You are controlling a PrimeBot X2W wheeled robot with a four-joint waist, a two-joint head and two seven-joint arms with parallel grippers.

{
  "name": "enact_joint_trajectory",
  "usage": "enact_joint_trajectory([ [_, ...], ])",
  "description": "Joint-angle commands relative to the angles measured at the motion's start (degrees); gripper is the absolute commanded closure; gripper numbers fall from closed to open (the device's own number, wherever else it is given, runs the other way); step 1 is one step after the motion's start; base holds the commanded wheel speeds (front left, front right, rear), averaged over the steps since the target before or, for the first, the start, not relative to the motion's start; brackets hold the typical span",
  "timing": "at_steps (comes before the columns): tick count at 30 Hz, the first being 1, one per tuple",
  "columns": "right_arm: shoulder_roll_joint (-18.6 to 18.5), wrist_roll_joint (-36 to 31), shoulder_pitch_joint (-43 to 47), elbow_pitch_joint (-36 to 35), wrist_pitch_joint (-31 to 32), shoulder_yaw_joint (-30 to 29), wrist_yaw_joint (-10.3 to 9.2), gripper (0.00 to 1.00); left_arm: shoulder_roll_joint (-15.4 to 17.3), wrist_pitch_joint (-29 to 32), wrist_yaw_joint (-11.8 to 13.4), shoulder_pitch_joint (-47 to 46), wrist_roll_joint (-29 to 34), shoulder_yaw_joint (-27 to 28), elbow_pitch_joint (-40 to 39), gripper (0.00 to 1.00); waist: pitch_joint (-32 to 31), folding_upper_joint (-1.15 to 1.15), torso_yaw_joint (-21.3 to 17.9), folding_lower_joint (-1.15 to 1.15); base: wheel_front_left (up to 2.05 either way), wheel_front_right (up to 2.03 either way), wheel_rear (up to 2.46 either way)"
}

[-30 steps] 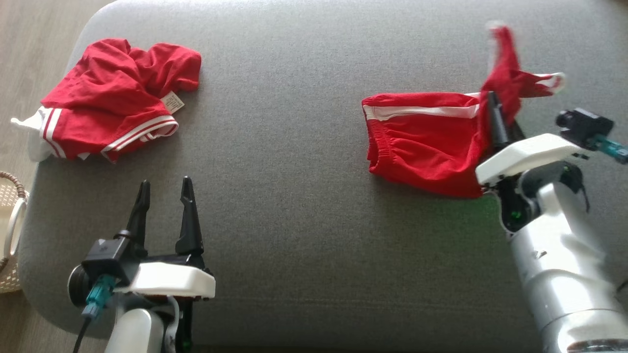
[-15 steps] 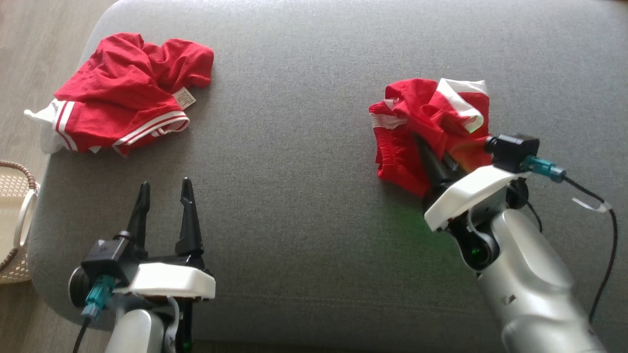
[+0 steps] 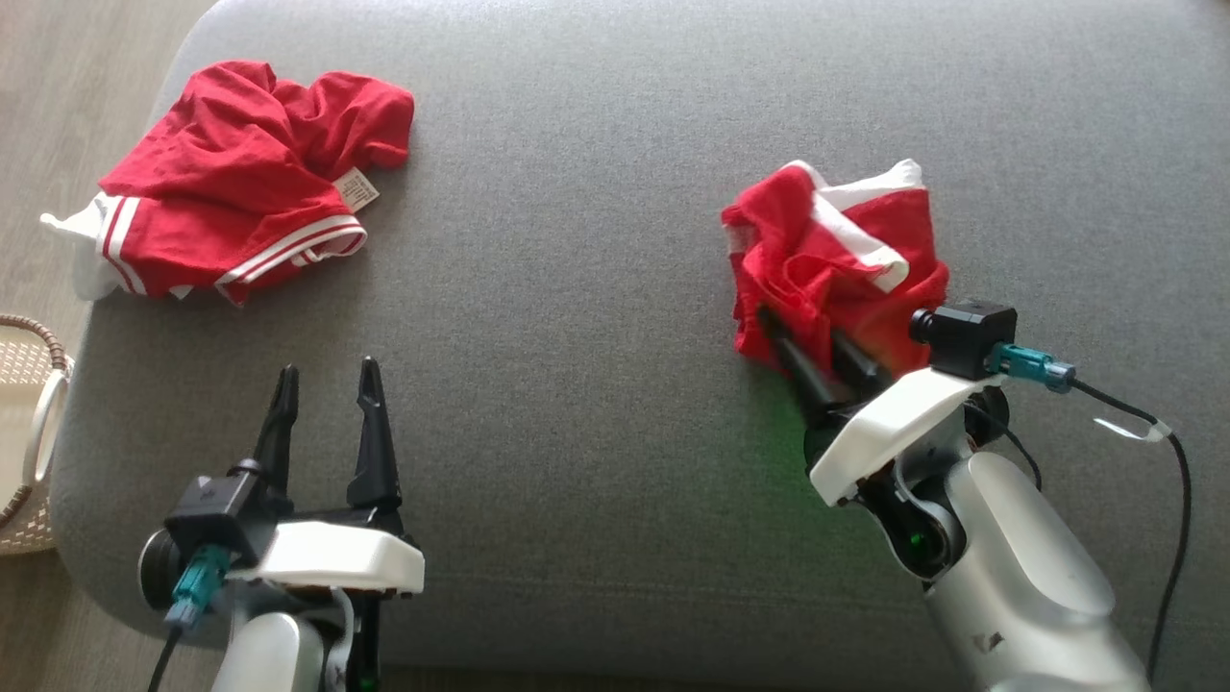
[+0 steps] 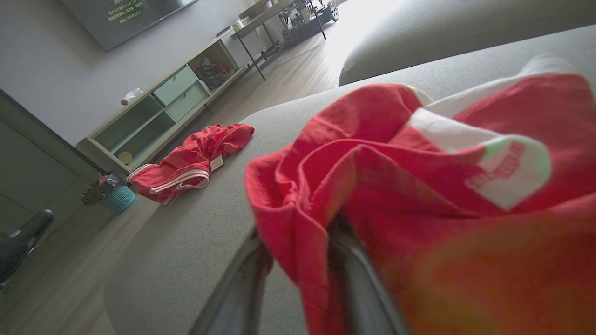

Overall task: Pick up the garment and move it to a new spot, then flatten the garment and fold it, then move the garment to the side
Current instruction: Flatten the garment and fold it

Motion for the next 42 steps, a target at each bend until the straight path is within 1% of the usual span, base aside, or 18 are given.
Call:
enact_joint_trajectory([
  [1, 0.79, 0.25, -0.33, -2.52, -0.26, 1.32, 0.0, 0.0, 0.47, -0.45, 0.35, -1.56, -0.31, 1.56, -1.7, 0.0, 0.05, 0.0, -0.05, 0.0, 0.0, 0.0, 0.0],
  [9, 0.8, 1.41, -0.22, -5.49, -2.48, 1.88, 0.0, 0.0, 0.47, -0.45, 0.25, -1.5, -0.15, 1.89, -1.38, 0.0, -0.63, 0.0, -1.32, 0.0, 0.0, 0.0, 0.0],
  [11, 0.8, 0.9, -0.38, -5.95, -3.04, 0.76, 0.0, 0.0, 0.47, -0.45, 0.19, -1.64, -0.26, 1.96, -1.47, 0.0, -0.98, 0.0, -1.87, 0.0, 0.0, 0.0, 0.0],
  [15, 0.8, -1.16, -1.02, -6.52, -3.44, -4.34, 0.0, 0.0, 0.47, -0.45, 0.34, -1.77, -0.47, 2.09, -1.95, 0.0, -1.86, 0.0, -3.16, 0.0, 0.0, 0.0, 0.0],
  [18, 0.8, -4.78, -1.46, -7.88, -3.41, -8.97, 0.0, 0.0, 0.47, -0.45, 0.45, -2.0, -0.52, 2.32, -2.41, 0.0, -2.29, 0.0, -4.23, 0.0, 0.0, 0.0, 0.0],
  [22, 0.8, -12.45, -0.97, -12.34, -3.75, -14.67, 0.0, 0.0, 0.47, -0.45, 0.68, -2.58, -0.59, 2.74, -3.22, 0.0, -2.27, 0.0, -5.52, 0.0, 0.0, 0.0, 0.0],
  [26, 0.8, -15.81, 1.72, -17.43, -4.26, -18.56, 0.0, 0.0, 0.47, -0.45, 0.63, -2.99, -0.73, 3.19, -3.78, 0.0, -1.93, 0.0, -6.74, 0.0, 0.0, 0.0, 0.0],
  [30, 0.8, -19.15, 5.59, -21.53, -5.74, -19.04, 0.0, 0.0, 0.47, -0.45, 0.2, -3.04, -0.25, 3.37, -3.74, 0.0, -1.43, 0.0, -7.9, 0.0, 0.0, 0.0, 0.0],
  [33, 0.8, -21.05, 8.35, -23.0, -7.15, -19.26, 0.0, 0.0, 0.47, -0.45, -0.07, -2.82, 0.08, 3.63, -3.4, 0.0, -1.25, 0.0, -8.68, 0.0, 0.0, 0.0, 0.0],
  [36, 0.8, -20.79, 10.41, -23.11, -8.3, -19.96, 0.0, 0.0, 0.47, -0.45, -0.3, -2.38, 0.55, 3.85, -2.93, 0.0, -1.29, 0.0, -9.24, 0.0, 0.0, 0.0, 0.0],
  [42, 0.8, -20.33, 12.01, -22.59, -9.51, -19.33, 0.0, 0.0, 0.47, -0.45, -0.36, -1.87, 0.72, 3.98, -2.49, 0.0, -1.42, 0.0, -9.79, 0.0, 0.0, 0.0, 0.0],
])
